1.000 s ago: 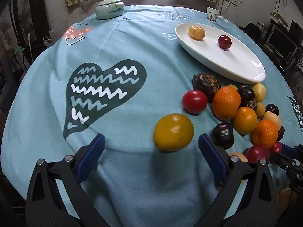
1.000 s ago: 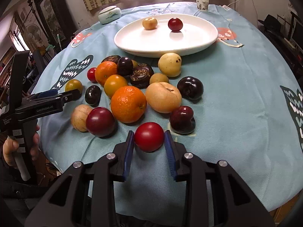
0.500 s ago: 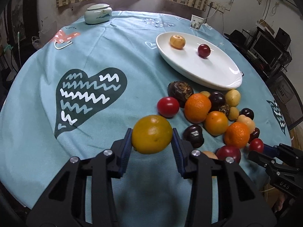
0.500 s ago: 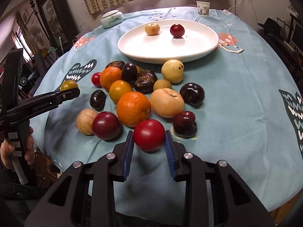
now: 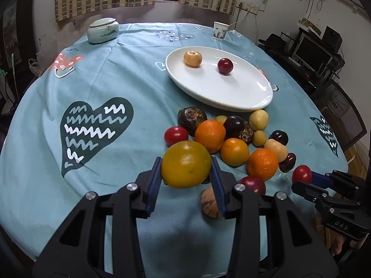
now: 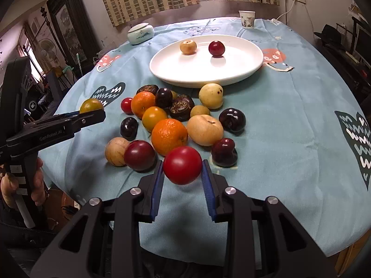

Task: Organize fruits
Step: 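Carry both fruits onto the white plate and open both tools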

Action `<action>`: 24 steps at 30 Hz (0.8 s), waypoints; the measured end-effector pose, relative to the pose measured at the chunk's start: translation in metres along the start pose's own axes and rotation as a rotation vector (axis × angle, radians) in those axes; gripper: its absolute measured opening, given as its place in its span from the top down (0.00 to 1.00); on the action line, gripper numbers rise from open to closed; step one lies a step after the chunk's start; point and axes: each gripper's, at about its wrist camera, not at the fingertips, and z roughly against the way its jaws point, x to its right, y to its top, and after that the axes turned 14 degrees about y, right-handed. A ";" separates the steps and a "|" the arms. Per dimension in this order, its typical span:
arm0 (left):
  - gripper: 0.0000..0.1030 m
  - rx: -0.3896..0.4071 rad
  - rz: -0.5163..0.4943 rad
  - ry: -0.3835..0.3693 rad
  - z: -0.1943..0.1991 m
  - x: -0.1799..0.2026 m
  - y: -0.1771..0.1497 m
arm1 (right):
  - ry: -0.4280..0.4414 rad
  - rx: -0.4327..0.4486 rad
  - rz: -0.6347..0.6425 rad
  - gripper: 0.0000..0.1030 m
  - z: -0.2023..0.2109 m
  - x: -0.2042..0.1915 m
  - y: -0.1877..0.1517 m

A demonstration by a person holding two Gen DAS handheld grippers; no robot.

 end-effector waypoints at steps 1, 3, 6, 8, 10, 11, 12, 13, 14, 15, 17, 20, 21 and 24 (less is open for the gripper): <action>0.60 0.003 -0.007 -0.005 0.000 0.002 0.005 | 0.001 0.002 0.000 0.68 0.000 0.001 0.003; 0.60 0.013 -0.023 -0.015 -0.002 0.008 0.018 | 0.004 0.008 0.001 0.68 -0.001 0.004 0.010; 0.60 0.007 -0.039 -0.050 -0.011 0.017 0.047 | 0.007 0.025 0.014 0.68 -0.001 0.008 0.029; 0.60 0.005 -0.053 -0.056 -0.020 0.024 0.074 | -0.008 0.039 0.030 0.68 -0.002 0.013 0.048; 0.60 0.010 -0.070 -0.051 -0.030 0.033 0.098 | -0.025 0.048 0.047 0.68 -0.005 0.019 0.073; 0.60 0.014 -0.074 -0.044 -0.037 0.038 0.114 | -0.033 0.048 0.053 0.68 -0.008 0.023 0.085; 0.60 0.015 -0.078 -0.036 -0.043 0.042 0.126 | -0.039 0.048 0.056 0.68 -0.012 0.028 0.099; 0.60 0.009 -0.082 -0.033 -0.051 0.047 0.139 | -0.052 0.047 0.058 0.68 -0.017 0.034 0.113; 0.60 -0.002 -0.081 -0.033 -0.061 0.051 0.152 | -0.066 0.043 0.061 0.68 -0.023 0.038 0.126; 0.60 -0.010 -0.078 -0.034 -0.069 0.055 0.160 | -0.080 0.039 0.062 0.68 -0.030 0.044 0.139; 0.60 -0.030 -0.079 -0.034 -0.087 0.062 0.176 | -0.112 0.024 0.057 0.68 -0.045 0.058 0.162; 0.60 -0.077 -0.073 -0.036 -0.118 0.073 0.190 | -0.159 0.002 0.030 0.68 -0.068 0.081 0.186; 0.60 -0.089 -0.073 -0.038 -0.126 0.075 0.192 | -0.155 -0.007 0.016 0.68 -0.074 0.088 0.190; 0.60 -0.120 -0.081 -0.039 -0.146 0.082 0.196 | -0.153 -0.031 0.005 0.68 -0.090 0.099 0.199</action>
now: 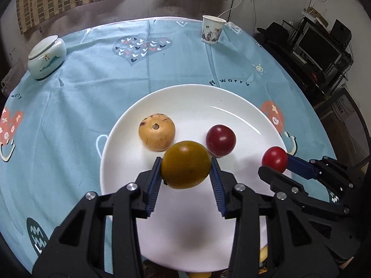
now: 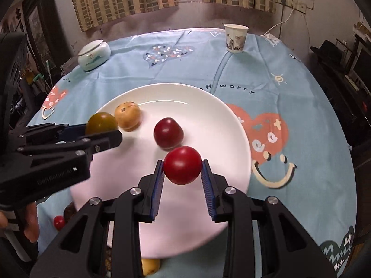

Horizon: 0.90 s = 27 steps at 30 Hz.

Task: Organize fruits
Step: 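Carry both fruits onto the white plate and open both tools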

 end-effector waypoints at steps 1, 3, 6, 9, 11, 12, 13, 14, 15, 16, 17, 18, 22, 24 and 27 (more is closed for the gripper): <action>0.60 -0.007 -0.003 0.000 -0.005 0.002 0.002 | -0.004 -0.008 0.001 0.69 -0.005 0.002 0.002; 0.60 -0.017 -0.005 0.000 -0.013 0.003 0.006 | -0.002 -0.019 -0.003 0.69 -0.011 0.005 0.005; 0.60 -0.025 -0.004 0.001 -0.022 0.005 0.012 | -0.006 -0.031 -0.007 0.69 -0.020 0.011 0.010; 0.60 -0.026 -0.005 0.007 -0.027 0.007 0.016 | -0.008 -0.035 -0.012 0.69 -0.026 0.016 0.013; 0.60 -0.022 -0.006 0.009 -0.028 0.009 0.018 | -0.014 -0.030 -0.016 0.68 -0.029 0.018 0.015; 0.56 -0.009 -0.003 0.010 -0.027 0.010 0.020 | -0.020 -0.023 -0.016 0.67 -0.030 0.020 0.016; 0.42 0.011 0.000 0.016 -0.024 0.010 0.021 | -0.030 -0.019 -0.014 0.64 -0.031 0.020 0.016; 0.34 0.041 0.004 0.027 -0.018 0.010 0.022 | -0.044 -0.017 -0.009 0.45 -0.031 0.021 0.017; 0.28 0.068 0.005 0.037 -0.011 0.009 0.022 | -0.059 -0.010 -0.005 0.34 -0.030 0.021 0.017; 0.28 0.089 0.002 0.048 -0.005 0.009 0.022 | -0.071 0.007 0.000 0.34 -0.027 0.020 0.017; 0.28 0.099 -0.003 0.053 0.001 0.008 0.023 | -0.074 0.012 0.003 0.34 -0.023 0.020 0.017; 0.28 0.108 -0.002 0.055 0.008 0.006 0.022 | -0.072 0.010 0.002 0.34 -0.021 0.020 0.017; 0.20 0.139 0.030 0.026 0.047 -0.013 0.006 | -0.067 0.017 -0.015 0.33 0.007 0.015 0.009; 0.14 0.158 0.039 0.021 0.065 -0.022 -0.010 | -0.067 0.020 -0.014 0.26 0.021 0.009 -0.001; 0.13 0.177 0.050 0.006 0.090 -0.035 -0.042 | -0.054 0.048 -0.008 0.14 0.046 -0.004 -0.025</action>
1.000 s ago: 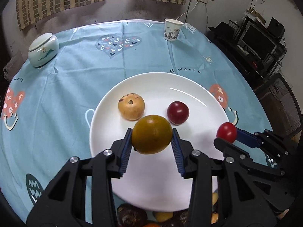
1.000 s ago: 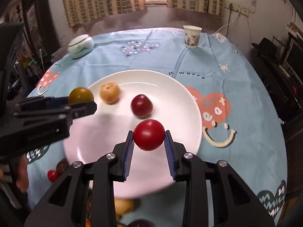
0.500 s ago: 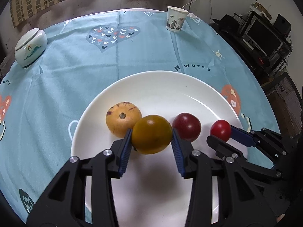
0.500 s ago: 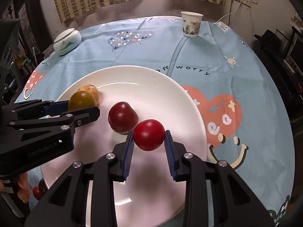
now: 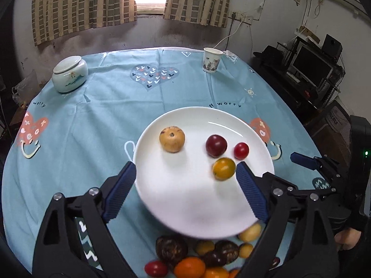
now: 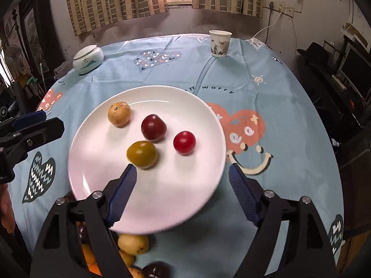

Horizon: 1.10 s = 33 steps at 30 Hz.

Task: Organize fruits
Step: 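Carry both fruits onto the white plate and open both tools, then grasp the striped pepino with the left tool while the right tool grasps an orange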

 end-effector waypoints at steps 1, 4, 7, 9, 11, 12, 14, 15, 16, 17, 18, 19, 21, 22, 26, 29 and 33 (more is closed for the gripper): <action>0.12 0.005 0.006 0.002 0.007 -0.003 -0.008 | 0.006 0.008 0.001 0.12 0.007 -0.004 -0.007; 0.11 0.023 0.033 0.029 0.029 -0.015 -0.036 | 0.019 0.031 -0.002 0.10 0.031 -0.015 -0.031; 0.09 0.022 0.056 0.045 0.046 -0.026 -0.063 | 0.022 0.036 -0.011 0.10 0.046 -0.022 -0.048; 0.09 0.016 0.063 0.054 0.054 -0.030 -0.079 | 0.018 0.036 -0.005 0.09 0.054 -0.028 -0.060; 0.09 0.012 0.058 0.070 0.061 -0.033 -0.097 | 0.014 0.040 -0.001 0.07 0.062 -0.033 -0.072; 0.09 0.011 0.055 0.080 0.064 -0.034 -0.104 | 0.016 0.042 -0.001 0.07 0.066 -0.036 -0.078; 0.09 0.002 0.049 0.097 0.067 -0.036 -0.118 | 0.022 0.035 0.000 0.07 0.070 -0.041 -0.090; 0.09 -0.005 0.047 0.099 0.068 -0.037 -0.125 | 0.022 0.030 0.001 0.07 0.071 -0.043 -0.095; 0.09 -0.015 0.044 0.100 0.070 -0.038 -0.132 | 0.020 0.025 0.002 0.07 0.072 -0.046 -0.101; 0.09 -0.021 0.041 0.101 0.071 -0.039 -0.137 | 0.019 0.016 0.004 0.07 0.074 -0.049 -0.109; 0.09 -0.026 0.036 0.107 0.072 -0.040 -0.145 | 0.022 0.010 0.004 0.07 0.074 -0.051 -0.114; 0.09 -0.028 0.033 0.114 0.074 -0.041 -0.152 | 0.027 0.006 0.001 0.07 0.076 -0.053 -0.120; 0.09 -0.034 0.020 0.131 0.078 -0.041 -0.166 | 0.062 -0.003 -0.016 0.07 0.078 -0.061 -0.135; 0.09 -0.036 0.012 0.134 0.080 -0.041 -0.171 | 0.089 -0.010 -0.020 0.07 0.078 -0.067 -0.141; 0.09 -0.037 -0.006 0.132 0.089 -0.042 -0.189 | 0.253 0.011 0.008 0.13 0.076 -0.094 -0.163; 0.09 -0.035 -0.014 0.135 0.094 -0.045 -0.202 | 0.270 -0.002 0.020 0.40 0.063 -0.106 -0.170; 0.09 -0.042 -0.009 0.127 0.098 -0.050 -0.213 | 0.273 -0.008 -0.041 0.51 0.048 -0.101 -0.167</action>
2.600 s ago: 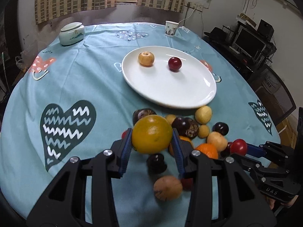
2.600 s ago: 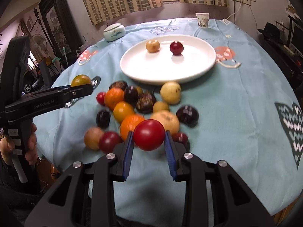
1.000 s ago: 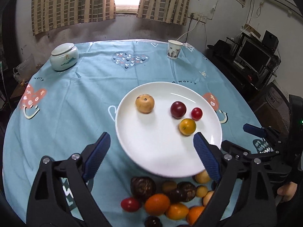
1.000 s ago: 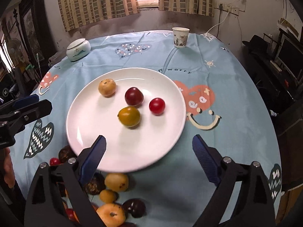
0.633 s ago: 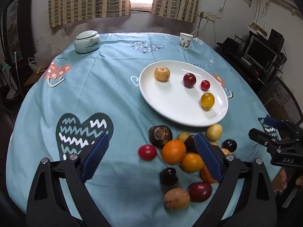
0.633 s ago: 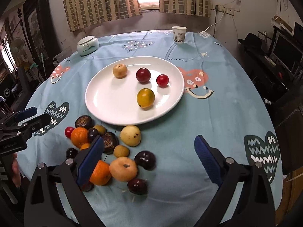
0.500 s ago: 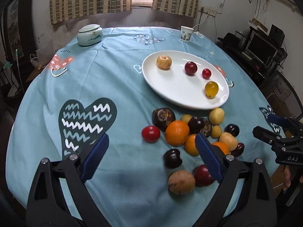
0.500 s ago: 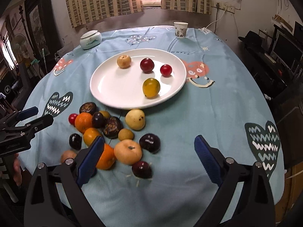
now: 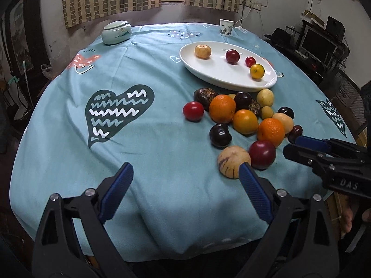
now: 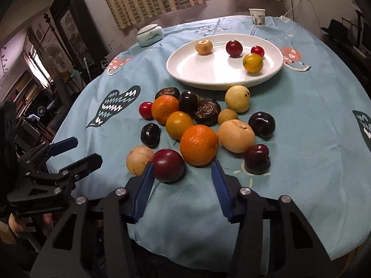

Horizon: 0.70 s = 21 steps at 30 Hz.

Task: Organize fruits
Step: 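Grasp the striped pepino with the left tool while the right tool grasps an orange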

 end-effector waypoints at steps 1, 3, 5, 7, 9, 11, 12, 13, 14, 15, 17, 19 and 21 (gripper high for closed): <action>0.09 -0.003 -0.001 -0.004 -0.001 -0.001 -0.001 | -0.002 0.006 -0.010 0.51 -0.002 0.001 0.002; 0.09 -0.008 -0.002 -0.007 -0.002 -0.001 -0.004 | -0.013 0.018 -0.014 0.52 -0.004 0.001 0.005; 0.09 -0.009 0.000 -0.012 -0.004 -0.002 -0.004 | -0.039 0.024 -0.004 0.52 -0.005 0.001 0.009; 0.09 -0.009 0.001 -0.014 -0.004 -0.002 -0.004 | -0.062 0.023 0.008 0.52 -0.009 0.000 0.014; 0.09 -0.015 0.002 -0.017 -0.007 -0.003 -0.004 | -0.078 0.018 0.013 0.52 -0.013 0.000 0.015; 0.09 -0.024 0.005 -0.021 -0.011 -0.004 -0.004 | -0.105 0.007 0.015 0.53 -0.019 0.002 0.018; 0.09 -0.029 0.006 -0.023 -0.013 -0.004 -0.004 | -0.113 -0.004 0.011 0.53 -0.023 0.003 0.019; 0.09 -0.033 0.007 -0.023 -0.015 -0.004 -0.003 | -0.118 -0.018 0.003 0.53 -0.028 0.006 0.019; 0.09 -0.037 0.008 -0.025 -0.016 -0.004 -0.004 | -0.114 -0.015 -0.007 0.53 -0.031 0.008 0.020; 0.09 -0.042 0.008 -0.028 -0.019 -0.004 -0.004 | -0.121 -0.013 -0.015 0.53 -0.033 0.009 0.022; 0.09 -0.051 0.003 -0.036 -0.022 -0.002 -0.004 | -0.139 -0.014 -0.033 0.55 -0.037 0.015 0.027; 0.09 -0.060 -0.013 -0.043 -0.025 0.003 -0.004 | -0.141 -0.019 -0.052 0.60 -0.040 0.025 0.029; 0.09 -0.064 -0.028 -0.045 -0.026 0.006 -0.004 | -0.125 -0.025 -0.051 0.61 -0.033 0.024 0.027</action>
